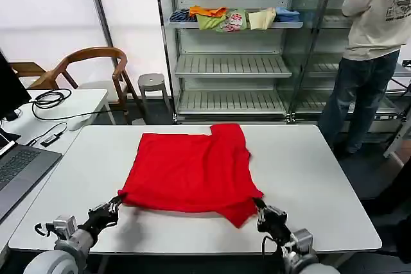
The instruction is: Fold and organize the clothes.
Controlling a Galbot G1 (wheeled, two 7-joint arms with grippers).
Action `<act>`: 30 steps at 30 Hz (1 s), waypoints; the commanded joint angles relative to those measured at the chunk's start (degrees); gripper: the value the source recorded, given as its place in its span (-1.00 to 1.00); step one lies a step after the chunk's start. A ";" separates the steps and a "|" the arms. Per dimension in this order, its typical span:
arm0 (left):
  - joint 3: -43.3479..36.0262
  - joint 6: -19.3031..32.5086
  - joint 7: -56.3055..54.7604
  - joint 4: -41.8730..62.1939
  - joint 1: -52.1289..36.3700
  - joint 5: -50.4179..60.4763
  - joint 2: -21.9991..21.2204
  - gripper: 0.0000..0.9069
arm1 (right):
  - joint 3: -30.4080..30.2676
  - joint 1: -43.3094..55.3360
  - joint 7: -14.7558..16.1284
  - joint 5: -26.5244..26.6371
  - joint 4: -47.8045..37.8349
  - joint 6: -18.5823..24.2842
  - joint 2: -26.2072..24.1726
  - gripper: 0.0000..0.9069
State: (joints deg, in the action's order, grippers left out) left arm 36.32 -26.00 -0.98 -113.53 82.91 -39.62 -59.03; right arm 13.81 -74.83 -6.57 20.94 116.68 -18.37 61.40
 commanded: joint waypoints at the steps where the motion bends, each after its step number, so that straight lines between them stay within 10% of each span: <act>1: -1.87 1.14 0.07 5.33 -6.98 -1.28 -0.20 -0.96 | -1.71 6.36 -0.06 -0.18 -4.25 -0.51 0.85 -1.00; 30: -6.13 1.87 0.56 14.14 -14.13 -0.30 -1.14 -0.93 | -4.15 13.14 1.57 -2.30 -15.91 0.39 3.88 -1.00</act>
State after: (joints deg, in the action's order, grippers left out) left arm 30.63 -24.31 -0.45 -101.03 70.06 -39.93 -60.14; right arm 9.63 -62.84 -4.80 18.63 102.78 -17.94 65.26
